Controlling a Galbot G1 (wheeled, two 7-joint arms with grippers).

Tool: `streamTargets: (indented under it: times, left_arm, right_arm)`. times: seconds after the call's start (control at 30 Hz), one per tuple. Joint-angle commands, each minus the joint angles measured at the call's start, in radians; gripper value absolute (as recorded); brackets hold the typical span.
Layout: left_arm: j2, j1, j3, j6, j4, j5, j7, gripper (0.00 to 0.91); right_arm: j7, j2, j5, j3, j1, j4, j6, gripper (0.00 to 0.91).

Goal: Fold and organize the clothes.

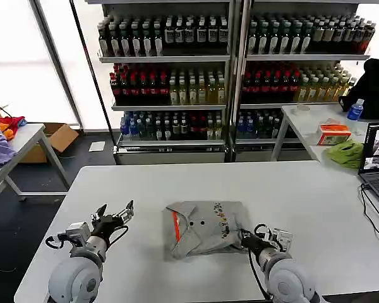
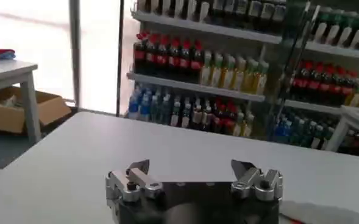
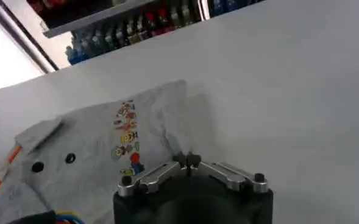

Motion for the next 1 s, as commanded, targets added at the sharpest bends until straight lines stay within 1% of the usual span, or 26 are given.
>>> streamTargets:
  times: [0.03,0.13,0.2,0.23,0.27,0.33,0.4,0.5,0.57,0.63,0.7,0.8,1.0]
  left_arm:
    - [-0.003,0.004,0.000,0.001,-0.011,0.005,0.001,0.907]
    - [-0.003,0.013,-0.003,0.005,-0.025,0.005,0.002,0.907]
    - [-0.004,0.021,-0.006,0.003,-0.031,0.006,0.007,0.907]
    - [-0.007,0.024,-0.007,0.003,-0.030,0.006,0.007,0.907]
    - [-0.010,0.027,-0.008,0.002,-0.028,0.006,0.006,0.907]
    - [-0.014,0.034,-0.008,0.001,-0.032,0.010,0.006,0.907]
    - [-0.020,0.045,-0.007,0.002,-0.045,0.015,0.006,0.907]
    - [-0.023,0.066,-0.006,0.002,-0.057,0.033,0.010,0.907]
    - [-0.025,0.073,-0.011,0.003,-0.061,0.036,0.010,0.907]
    - [-0.023,0.078,-0.014,0.003,-0.067,0.036,0.010,0.907]
    - [-0.022,0.083,-0.017,0.005,-0.071,0.036,0.010,0.907]
    - [-0.023,0.091,-0.020,0.007,-0.078,0.036,0.009,0.907]
    - [-0.024,0.114,-0.031,0.008,-0.087,0.038,0.010,0.907]
  right_arm:
    - [-0.015,-0.010,-0.116,0.109,-0.098,0.079,0.000,0.907]
    - [-0.024,-0.009,-0.133,0.173,-0.147,0.140,0.001,0.907]
    - [-0.035,-0.001,-0.179,0.187,-0.158,0.157,0.002,0.907]
    - [-0.041,0.004,-0.215,0.180,-0.154,0.159,0.003,0.907]
    - [-0.064,0.009,-0.248,0.168,-0.144,0.158,0.003,0.907]
    - [-0.076,0.023,-0.253,0.130,-0.117,0.157,0.003,0.907]
    - [-0.097,0.038,-0.276,0.094,-0.097,0.152,0.003,0.907]
    - [-0.127,0.049,-0.283,0.042,-0.071,0.126,0.003,0.907]
    - [-0.134,0.046,-0.281,0.008,-0.048,0.098,0.003,0.907]
    - [-0.121,0.041,-0.254,-0.017,-0.027,0.077,0.001,0.907]
    - [-0.093,0.034,-0.161,-0.033,-0.012,0.067,0.000,0.907]
    - [-0.073,0.030,-0.085,-0.051,0.005,0.046,-0.001,0.907]
    - [-0.076,0.045,-0.087,-0.069,0.014,0.009,0.000,0.907]
